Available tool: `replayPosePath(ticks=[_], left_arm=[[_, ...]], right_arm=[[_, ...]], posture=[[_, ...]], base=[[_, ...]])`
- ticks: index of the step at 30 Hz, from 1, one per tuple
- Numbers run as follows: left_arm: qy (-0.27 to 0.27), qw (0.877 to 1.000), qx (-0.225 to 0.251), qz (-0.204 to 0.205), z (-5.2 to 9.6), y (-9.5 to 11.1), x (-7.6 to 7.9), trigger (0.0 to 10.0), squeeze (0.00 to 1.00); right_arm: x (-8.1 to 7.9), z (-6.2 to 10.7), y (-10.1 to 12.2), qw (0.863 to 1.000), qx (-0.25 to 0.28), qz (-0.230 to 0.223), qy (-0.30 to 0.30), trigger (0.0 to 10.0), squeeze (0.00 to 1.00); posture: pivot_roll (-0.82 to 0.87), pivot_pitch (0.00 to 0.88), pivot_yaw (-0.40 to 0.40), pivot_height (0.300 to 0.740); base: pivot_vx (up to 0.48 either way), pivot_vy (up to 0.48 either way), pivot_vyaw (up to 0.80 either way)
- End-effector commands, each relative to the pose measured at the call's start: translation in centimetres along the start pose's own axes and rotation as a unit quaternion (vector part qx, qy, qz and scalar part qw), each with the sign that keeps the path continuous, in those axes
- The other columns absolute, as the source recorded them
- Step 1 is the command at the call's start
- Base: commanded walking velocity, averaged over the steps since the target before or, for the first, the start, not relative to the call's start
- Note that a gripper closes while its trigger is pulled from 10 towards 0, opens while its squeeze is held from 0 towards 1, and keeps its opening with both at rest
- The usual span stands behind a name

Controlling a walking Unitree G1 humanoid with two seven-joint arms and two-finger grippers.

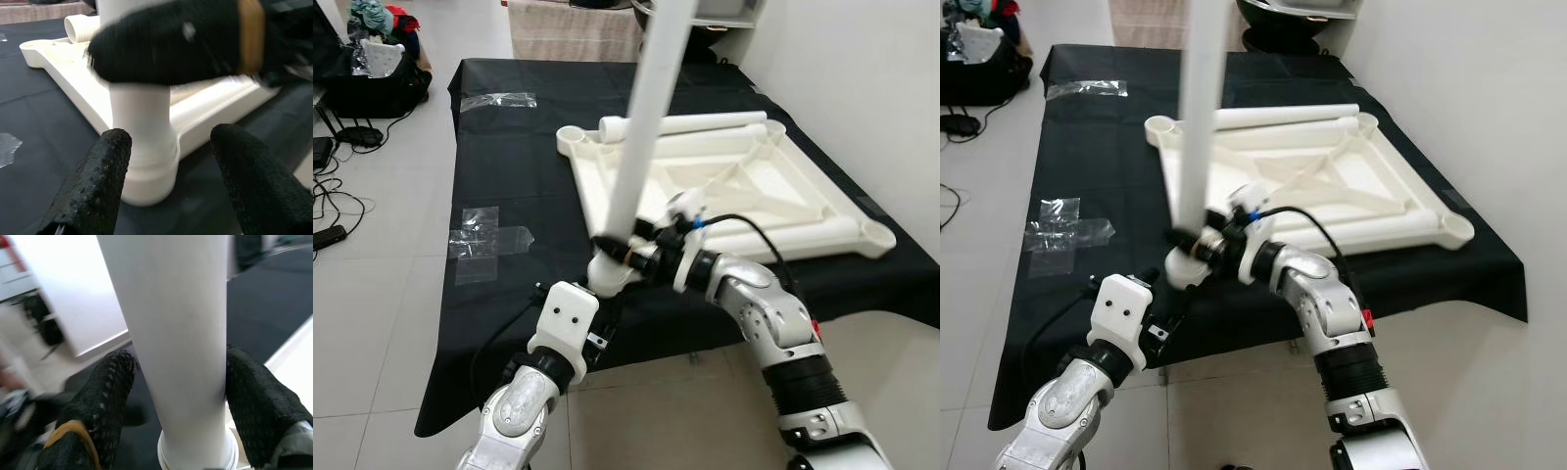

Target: Building children table

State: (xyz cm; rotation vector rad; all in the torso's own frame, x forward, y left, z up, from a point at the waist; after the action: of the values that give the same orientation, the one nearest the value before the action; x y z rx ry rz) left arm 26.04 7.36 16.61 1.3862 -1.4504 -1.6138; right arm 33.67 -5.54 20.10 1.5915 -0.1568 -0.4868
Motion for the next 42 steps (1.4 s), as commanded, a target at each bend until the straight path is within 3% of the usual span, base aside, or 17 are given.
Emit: replayPosePath(ticks=[1,3,4,5,13,18,21,22,23,24,27,29,35,36,39,40,42], left_arm=[[-0.005,1.000,-0.008,0.005,0.2,-0.4,0.4,10.0,0.00],[-0.005,1.000,-0.007,0.005,0.2,-0.4,0.4,10.0,0.00],[-0.005,1.000,-0.007,0.004,0.2,-0.4,0.3,10.0,0.00],[-0.005,1.000,-0.007,0.004,0.2,-0.4,0.3,10.0,0.00],[-0.005,1.000,-0.007,0.004,0.2,-0.3,0.3,10.0,0.00],[-0.005,1.000,-0.008,0.004,0.3,-0.4,0.4,10.0,0.00],[-0.006,1.000,-0.008,0.004,0.3,-0.4,0.3,10.0,0.00],[-0.006,1.000,-0.008,0.004,0.3,-0.4,0.3,10.0,0.00],[-0.006,1.000,-0.008,0.004,0.3,-0.4,0.3,10.0,0.00],[-0.006,1.000,-0.008,0.004,0.3,-0.5,0.3,10.0,0.00],[-0.006,1.000,-0.009,0.004,0.3,-0.5,0.3,10.0,0.00],[-0.006,1.000,-0.009,0.004,0.3,-0.5,0.4,10.0,0.00],[-0.006,1.000,-0.009,0.004,0.2,-0.5,0.4,10.0,0.00],[-0.006,1.000,-0.009,0.004,0.2,-0.5,0.4,10.0,0.00],[-0.007,1.000,-0.009,0.004,0.3,-0.6,0.4,10.0,0.00],[-0.007,1.000,-0.009,0.005,0.3,-0.6,0.5,10.0,0.00],[-0.007,1.000,-0.009,0.005,0.3,-0.6,0.5,10.0,0.00]], right_arm=[[-0.8,-0.2,-0.8,0.999,-0.013,-0.010,0.031,10.0,0.00],[-0.6,-0.5,-0.6,1.000,-0.007,-0.006,0.027,10.0,0.00],[0.0,-0.8,-0.4,1.000,0.001,0.004,0.002,2.7,0.00],[0.5,-1.0,-0.2,1.000,0.006,0.007,-0.017,0.0,0.00],[3.0,-0.7,0.8,0.992,0.037,0.008,-0.119,0.0,0.00],[6.5,0.9,1.4,0.959,0.072,-0.010,-0.274,0.0,0.00],[8.7,2.7,1.5,0.913,0.092,-0.016,-0.397,0.0,0.00],[9.7,4.1,1.4,0.875,0.101,-0.018,-0.473,0.0,0.00],[9.7,4.1,1.4,0.875,0.101,-0.018,-0.473,0.0,0.00],[10.4,5.7,1.1,0.829,0.113,-0.018,-0.547,0.0,0.00],[10.5,6.7,1.0,0.797,0.123,-0.022,-0.590,0.0,0.00],[10.1,8.1,0.6,0.746,0.139,-0.028,-0.651,0.0,0.00],[9.3,7.5,0.4,0.734,0.149,-0.045,-0.661,0.0,0.00],[9.1,6.6,0.8,0.749,0.155,-0.040,-0.643,10.0,0.00],[8.7,5.6,1.7,0.767,0.171,-0.024,-0.618,10.0,0.00],[8.6,5.3,2.2,0.775,0.179,-0.010,-0.606,10.0,1.00],[8.5,4.6,2.8,0.794,0.195,-0.006,-0.576,10.0,1.00]], posture=[[0.08,0.149,-0.135,0.740],[0.07,0.149,-0.133,0.740],[0.08,0.149,-0.133,0.740],[0.08,0.149,-0.132,0.740],[0.07,0.150,-0.131,0.740],[0.07,0.150,-0.131,0.740],[0.08,0.149,-0.128,0.740],[0.07,0.148,-0.127,0.740],[0.07,0.148,-0.127,0.740],[0.08,0.147,-0.129,0.740],[0.08,0.147,-0.129,0.740],[0.08,0.146,-0.129,0.740],[0.08,0.144,-0.132,0.740],[0.07,0.142,-0.131,0.740],[0.07,0.141,-0.133,0.740],[0.07,0.141,-0.133,0.740],[0.07,0.138,-0.136,0.740]], base=[[0.000,0.000,0.00],[0.000,0.000,0.00],[0.000,0.000,0.00],[0.000,0.000,0.00],[0.000,0.000,0.00],[0.000,0.000,0.00],[0.000,0.000,0.00],[0.000,0.000,0.00],[0.000,0.000,0.00],[0.000,0.000,0.00],[0.000,0.000,0.00],[0.000,0.000,0.00],[0.000,0.000,0.00],[0.000,0.000,0.00],[0.000,0.000,0.00],[0.000,0.000,0.00],[0.000,0.000,0.00]])
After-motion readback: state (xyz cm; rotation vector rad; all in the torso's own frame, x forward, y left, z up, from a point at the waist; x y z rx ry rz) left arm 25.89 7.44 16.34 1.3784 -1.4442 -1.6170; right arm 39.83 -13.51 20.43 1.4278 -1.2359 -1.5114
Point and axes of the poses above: a point about 5 cm out from each wrist's last joint towards the gripper, its own z axis pointing back from the gripper into the wrist, its own y axis along the axis of the wrist's last joint, x = y × z, the point moved 3 cm from there along -z, pointing out of the wrist towards the gripper, and after that the axes turned 11 degrees about -z, right-handed, at the moved point
